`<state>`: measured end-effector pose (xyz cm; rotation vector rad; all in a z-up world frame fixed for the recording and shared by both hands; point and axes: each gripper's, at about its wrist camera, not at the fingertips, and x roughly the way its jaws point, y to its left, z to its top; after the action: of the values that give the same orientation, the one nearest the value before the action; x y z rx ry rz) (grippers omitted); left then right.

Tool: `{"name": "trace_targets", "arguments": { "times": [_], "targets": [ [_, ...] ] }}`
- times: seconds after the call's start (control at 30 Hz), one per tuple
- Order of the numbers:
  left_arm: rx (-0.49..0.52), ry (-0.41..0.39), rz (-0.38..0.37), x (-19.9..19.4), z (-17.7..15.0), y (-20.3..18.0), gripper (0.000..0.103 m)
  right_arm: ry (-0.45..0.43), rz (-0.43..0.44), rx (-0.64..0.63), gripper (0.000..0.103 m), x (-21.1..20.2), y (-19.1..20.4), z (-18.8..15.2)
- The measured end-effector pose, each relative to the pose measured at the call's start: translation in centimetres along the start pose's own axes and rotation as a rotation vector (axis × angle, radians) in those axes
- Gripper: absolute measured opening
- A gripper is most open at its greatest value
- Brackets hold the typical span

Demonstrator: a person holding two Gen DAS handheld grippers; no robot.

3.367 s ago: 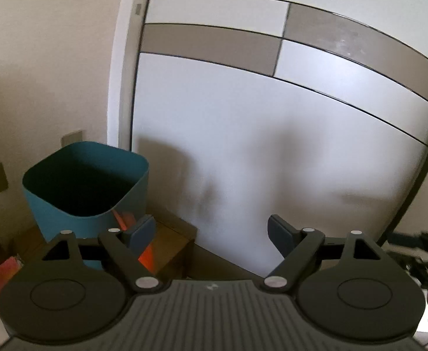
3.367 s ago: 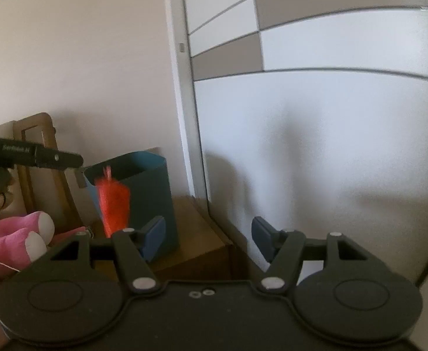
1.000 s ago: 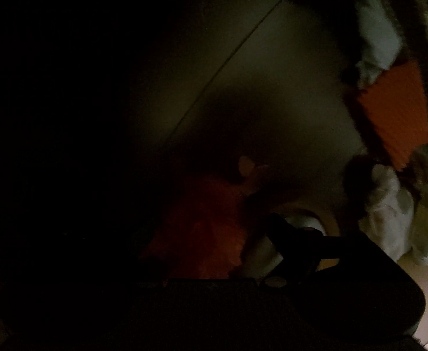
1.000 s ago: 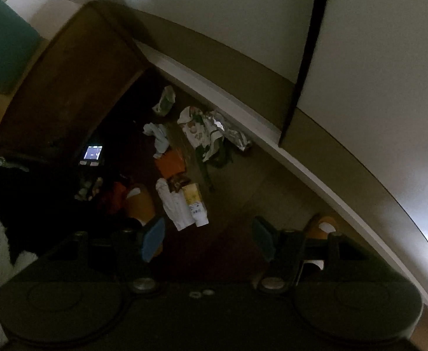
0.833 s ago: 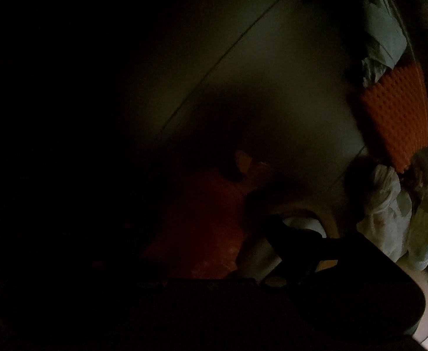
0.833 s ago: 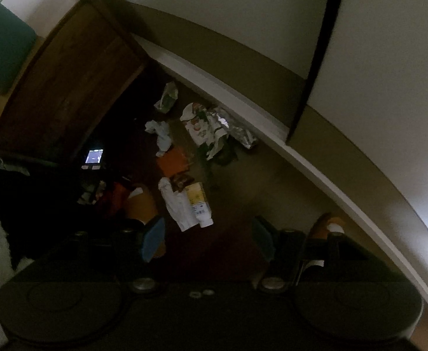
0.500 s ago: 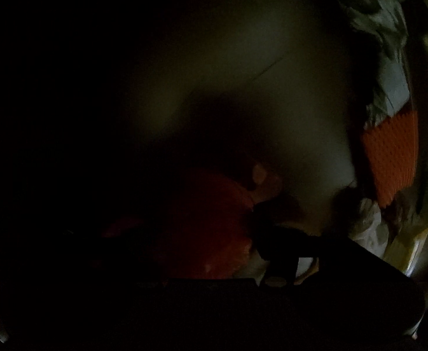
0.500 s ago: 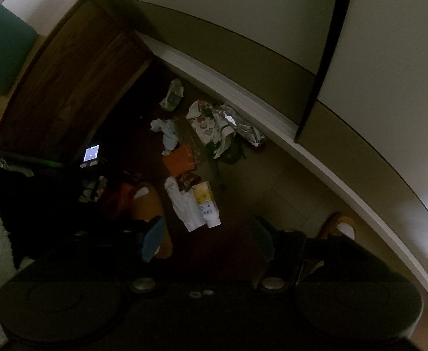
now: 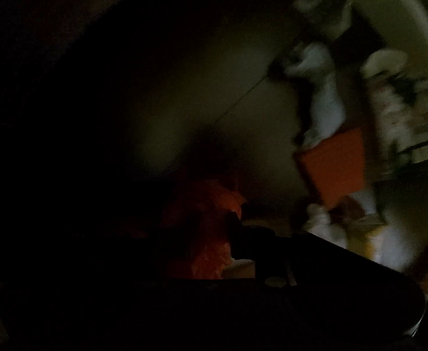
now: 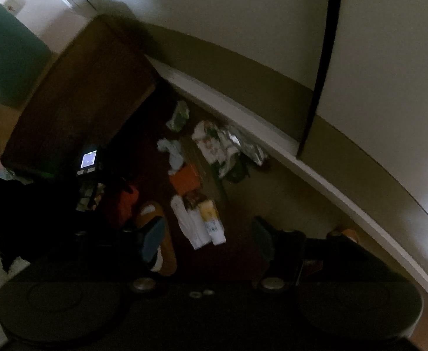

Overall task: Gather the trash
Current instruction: 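Close left tool on the red plastic bag and lift it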

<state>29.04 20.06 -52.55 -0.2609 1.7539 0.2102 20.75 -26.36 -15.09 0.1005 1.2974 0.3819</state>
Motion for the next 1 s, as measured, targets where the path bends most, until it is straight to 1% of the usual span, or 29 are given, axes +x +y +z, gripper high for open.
{"name": "trace_targets", "arguments": {
  "times": [0.1,0.13,0.23,0.3,0.37,0.43,0.53,0.63,0.7,0.8,0.9,1.0],
  "targets": [
    [0.018,-0.097,-0.042,-6.0,-0.5,-1.0,0.021,-0.075,0.016,-0.001,0.064,-1.9,0.4,-1.4],
    [0.022,-0.130,-0.058,-6.8,-0.4,-1.6,0.021,-0.101,0.019,-0.001,0.064,-2.6,0.6,-1.9],
    [0.045,-0.258,-0.104,-14.1,-2.0,-2.2,0.021,-0.179,0.036,0.005,0.064,-4.7,1.0,-3.4],
    [0.053,-0.355,-0.148,-19.3,-3.7,-2.4,0.021,-0.227,0.046,0.000,0.064,-6.0,1.1,-4.2],
    [0.068,-0.445,-0.170,-24.5,-4.9,-2.4,0.021,-0.274,0.050,-0.010,0.064,-7.4,1.7,-5.1],
    [0.083,-0.542,-0.206,-29.5,-6.9,-2.6,0.021,-0.311,0.054,-0.029,0.064,-8.5,2.1,-5.8],
    [0.107,-0.675,-0.226,-35.7,-9.8,-3.1,0.021,-0.368,0.053,-0.057,0.064,-10.0,3.0,-6.5],
    [0.122,-0.797,-0.252,-41.5,-12.6,-2.8,0.021,-0.411,0.050,-0.080,0.064,-10.9,3.9,-7.0],
    [0.134,-0.892,-0.281,-45.6,-14.7,-2.8,0.021,-0.442,0.054,-0.093,0.064,-11.3,4.6,-7.2],
    [0.151,-1.022,-0.315,-51.6,-17.2,-2.4,0.021,-0.464,0.036,-0.119,0.064,-11.7,5.8,-7.3],
    [0.181,-1.159,-0.331,-58.1,-19.5,-1.9,0.021,-0.472,0.003,-0.151,0.063,-12.1,7.1,-7.0],
    [0.209,-1.283,-0.311,-64.0,-21.0,-1.7,0.021,-0.491,0.004,-0.164,0.062,-12.5,8.1,-6.9]
  ]
}}
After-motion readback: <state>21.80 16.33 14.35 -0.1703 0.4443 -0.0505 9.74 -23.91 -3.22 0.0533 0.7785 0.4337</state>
